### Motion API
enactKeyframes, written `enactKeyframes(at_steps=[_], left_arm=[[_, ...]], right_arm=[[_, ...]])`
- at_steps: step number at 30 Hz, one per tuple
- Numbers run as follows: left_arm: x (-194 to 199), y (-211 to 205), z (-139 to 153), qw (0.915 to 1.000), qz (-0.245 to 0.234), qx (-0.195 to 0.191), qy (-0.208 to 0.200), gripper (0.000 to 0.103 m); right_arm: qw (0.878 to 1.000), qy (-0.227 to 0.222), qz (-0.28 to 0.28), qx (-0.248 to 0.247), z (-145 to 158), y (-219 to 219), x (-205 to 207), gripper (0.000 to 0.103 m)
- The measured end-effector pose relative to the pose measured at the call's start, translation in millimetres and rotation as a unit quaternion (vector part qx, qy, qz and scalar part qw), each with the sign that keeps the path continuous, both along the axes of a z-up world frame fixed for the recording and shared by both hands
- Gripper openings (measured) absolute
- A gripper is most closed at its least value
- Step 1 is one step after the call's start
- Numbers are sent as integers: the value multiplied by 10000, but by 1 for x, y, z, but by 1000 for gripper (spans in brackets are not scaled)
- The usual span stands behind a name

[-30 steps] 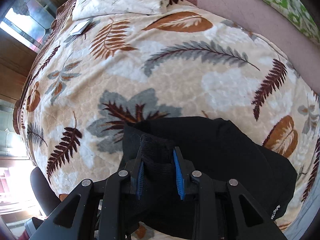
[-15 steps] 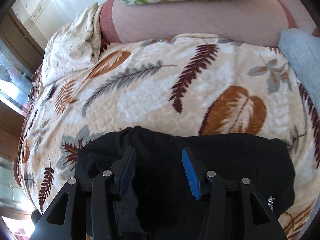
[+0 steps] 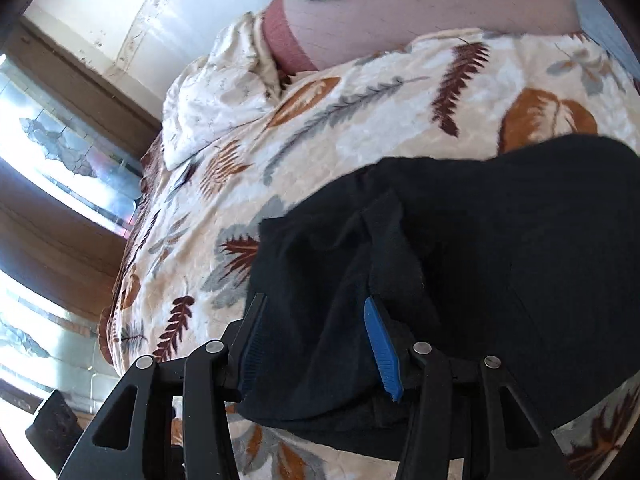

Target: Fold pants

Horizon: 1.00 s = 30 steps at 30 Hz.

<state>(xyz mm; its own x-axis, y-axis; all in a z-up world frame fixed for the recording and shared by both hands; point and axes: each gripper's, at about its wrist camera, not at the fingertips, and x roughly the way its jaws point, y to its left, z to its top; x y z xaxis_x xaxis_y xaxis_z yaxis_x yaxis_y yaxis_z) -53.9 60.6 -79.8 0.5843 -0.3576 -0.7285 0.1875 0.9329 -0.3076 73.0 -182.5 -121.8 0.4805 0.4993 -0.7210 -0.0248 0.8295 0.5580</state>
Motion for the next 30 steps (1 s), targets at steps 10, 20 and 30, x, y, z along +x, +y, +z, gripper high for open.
enactKeyframes(at_steps=[10, 20, 30], left_arm=[[4, -4, -9, 9998, -44, 123, 177, 65], [50, -39, 42, 9980, -597, 193, -99, 66], [145, -190, 87, 9764, -2053, 632, -214, 70]], right_arm=[[9911, -334, -1273, 192, -7, -76, -38, 54], [9526, -813, -2898, 450, -23, -167, -128, 64], [9488, -508, -2958, 979, -41, -196, -123, 65]])
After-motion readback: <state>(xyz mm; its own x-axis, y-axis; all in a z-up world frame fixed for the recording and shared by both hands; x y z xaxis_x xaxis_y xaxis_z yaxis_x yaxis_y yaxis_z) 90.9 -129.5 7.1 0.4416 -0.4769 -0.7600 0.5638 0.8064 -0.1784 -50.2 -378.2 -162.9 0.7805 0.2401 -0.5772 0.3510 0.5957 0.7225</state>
